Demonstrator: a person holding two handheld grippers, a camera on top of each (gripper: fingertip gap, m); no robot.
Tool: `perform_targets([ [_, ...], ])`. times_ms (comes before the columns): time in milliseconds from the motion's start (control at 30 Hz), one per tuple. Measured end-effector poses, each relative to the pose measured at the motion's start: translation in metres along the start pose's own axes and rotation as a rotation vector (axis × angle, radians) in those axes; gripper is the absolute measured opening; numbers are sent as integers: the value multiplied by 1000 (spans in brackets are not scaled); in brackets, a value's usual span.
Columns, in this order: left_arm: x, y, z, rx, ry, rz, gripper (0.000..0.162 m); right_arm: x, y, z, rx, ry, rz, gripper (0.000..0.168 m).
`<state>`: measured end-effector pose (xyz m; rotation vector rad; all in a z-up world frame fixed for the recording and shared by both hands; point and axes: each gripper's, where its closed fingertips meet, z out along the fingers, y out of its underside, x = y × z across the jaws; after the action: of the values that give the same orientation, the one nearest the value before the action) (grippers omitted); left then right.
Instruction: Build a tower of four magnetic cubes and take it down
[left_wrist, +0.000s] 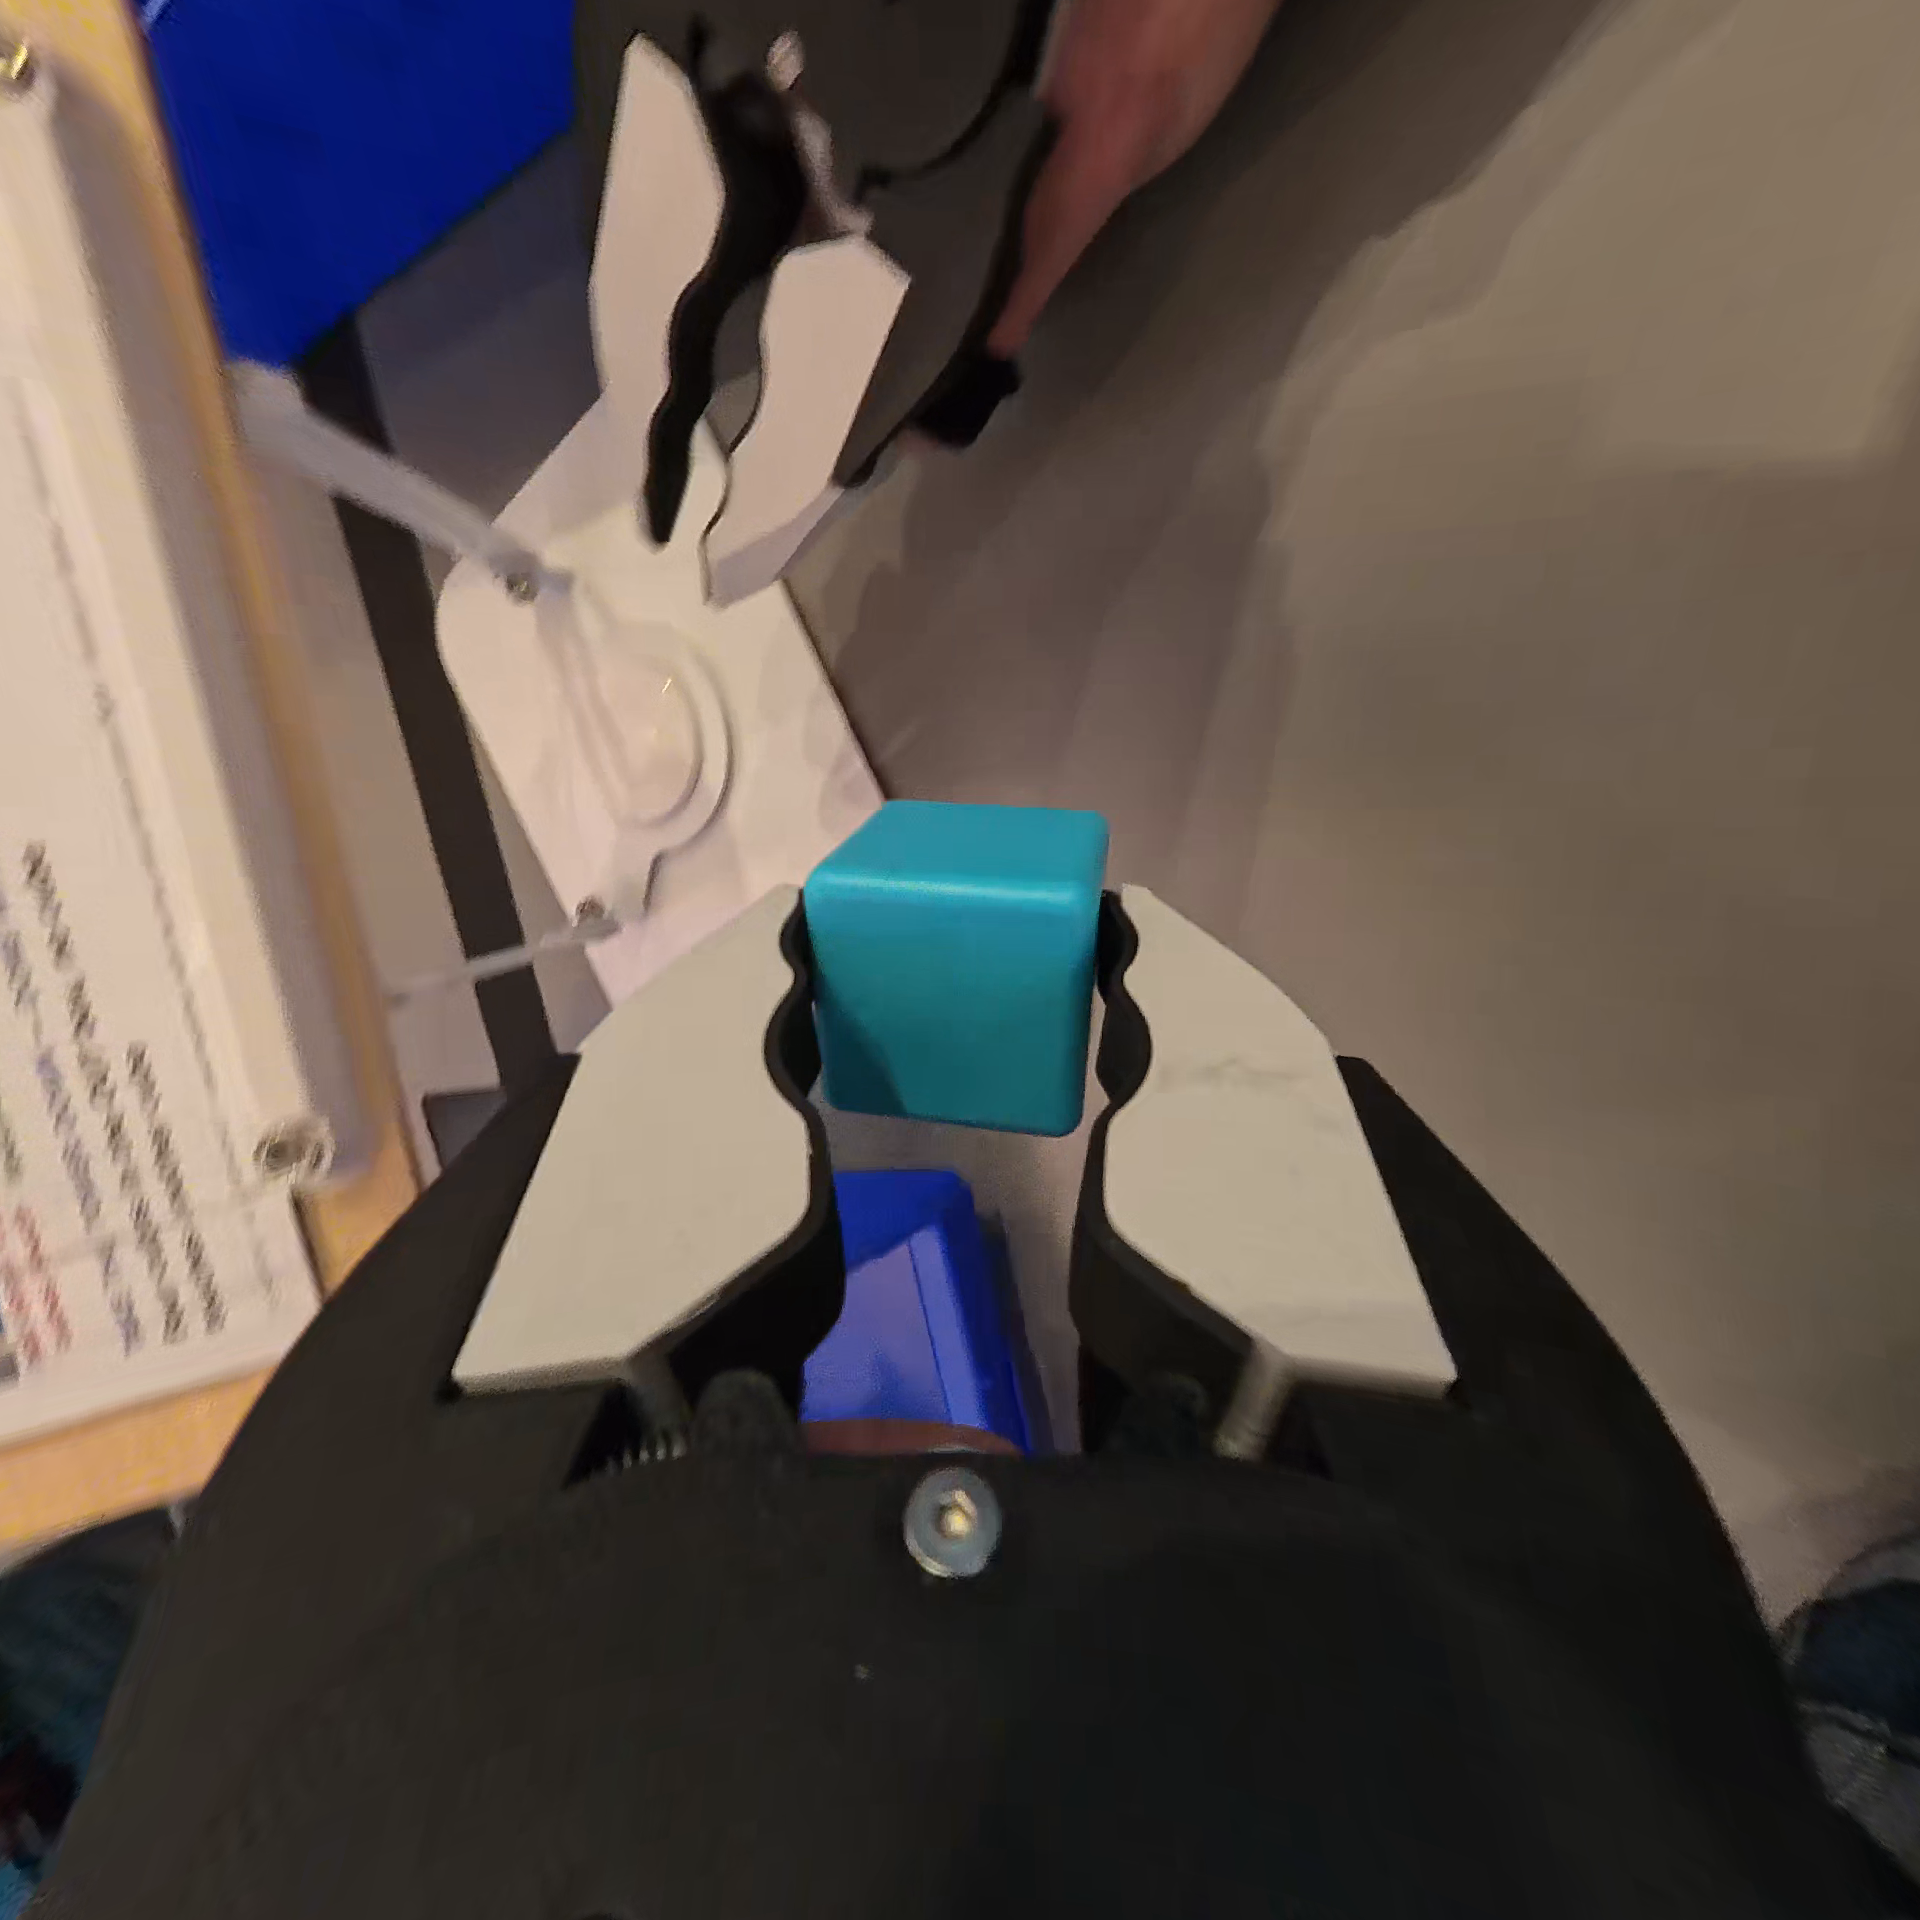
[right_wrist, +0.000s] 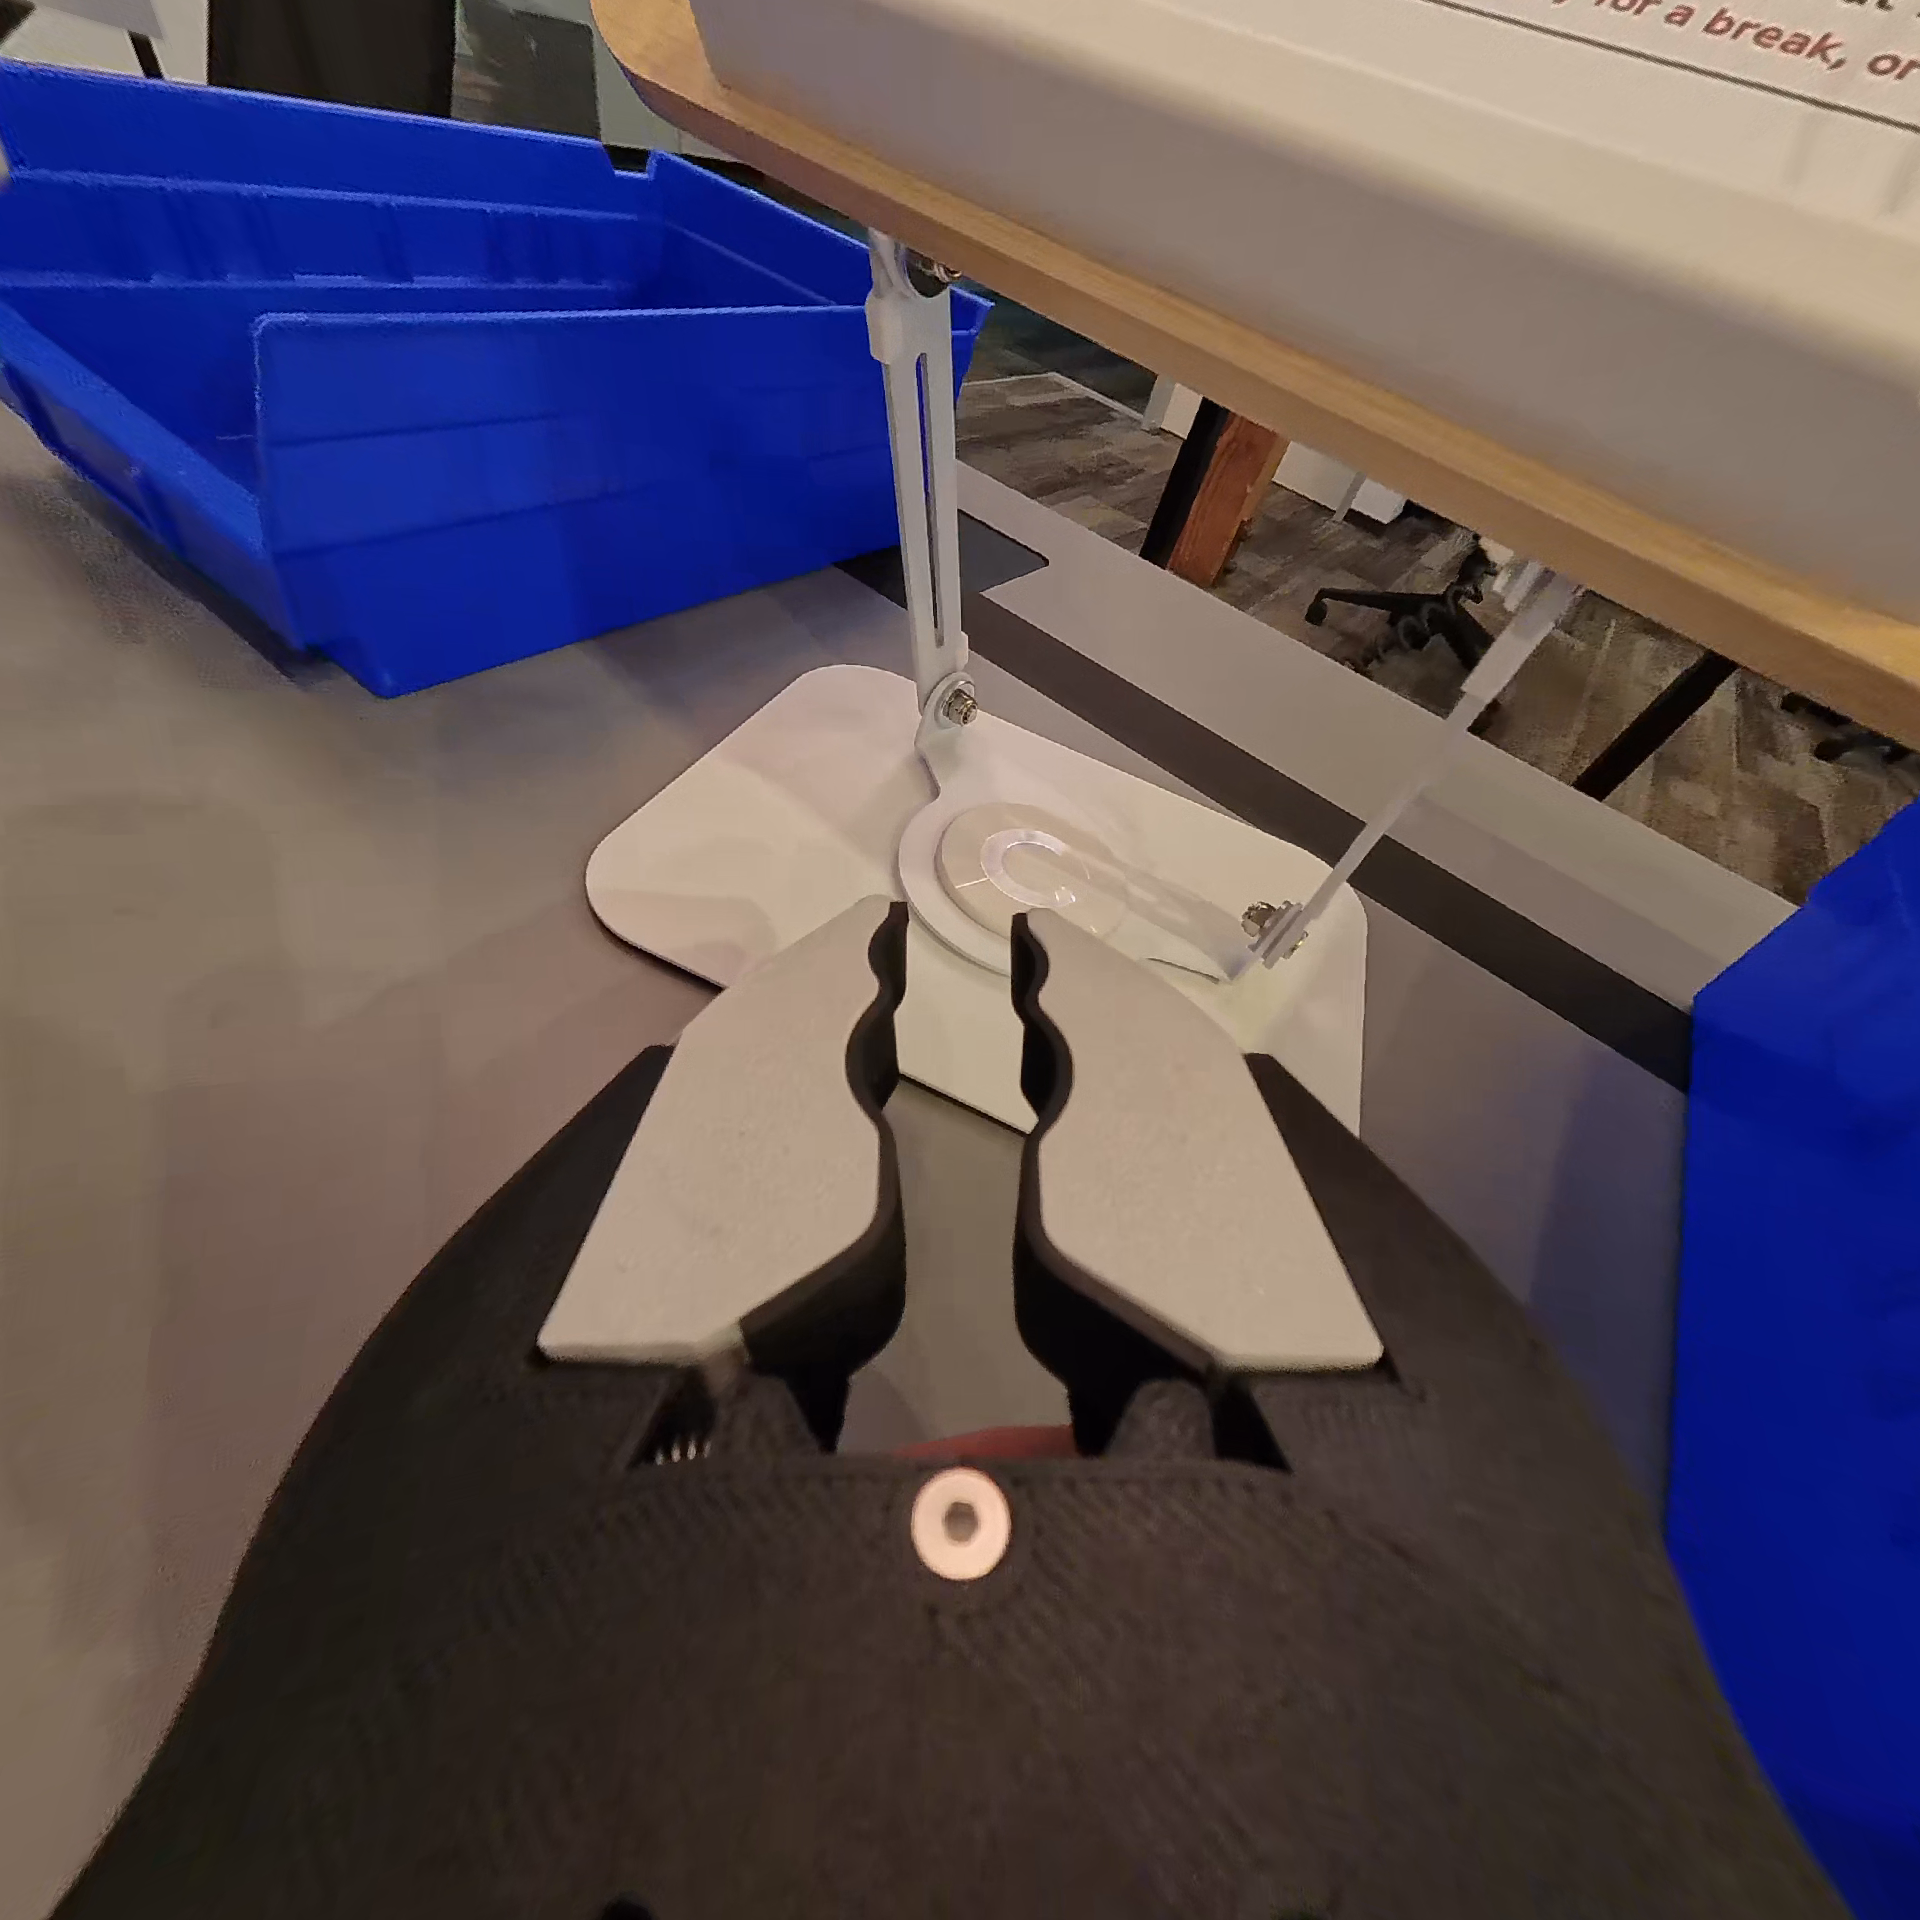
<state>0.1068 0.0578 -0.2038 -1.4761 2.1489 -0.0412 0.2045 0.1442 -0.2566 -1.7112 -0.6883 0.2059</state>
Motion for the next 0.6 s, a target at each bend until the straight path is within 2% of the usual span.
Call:
perform_targets([
  [33,5,-7,5,10,21,20,51,0,0,0,0,-1,0,19],
  [333,47,-49,59,11,174,194,51,-1,0,0,-2,-4,-5,19],
  [600,72,-62,87,7,255,267,51,-2,1,1,-5,-6,-9,19],
])
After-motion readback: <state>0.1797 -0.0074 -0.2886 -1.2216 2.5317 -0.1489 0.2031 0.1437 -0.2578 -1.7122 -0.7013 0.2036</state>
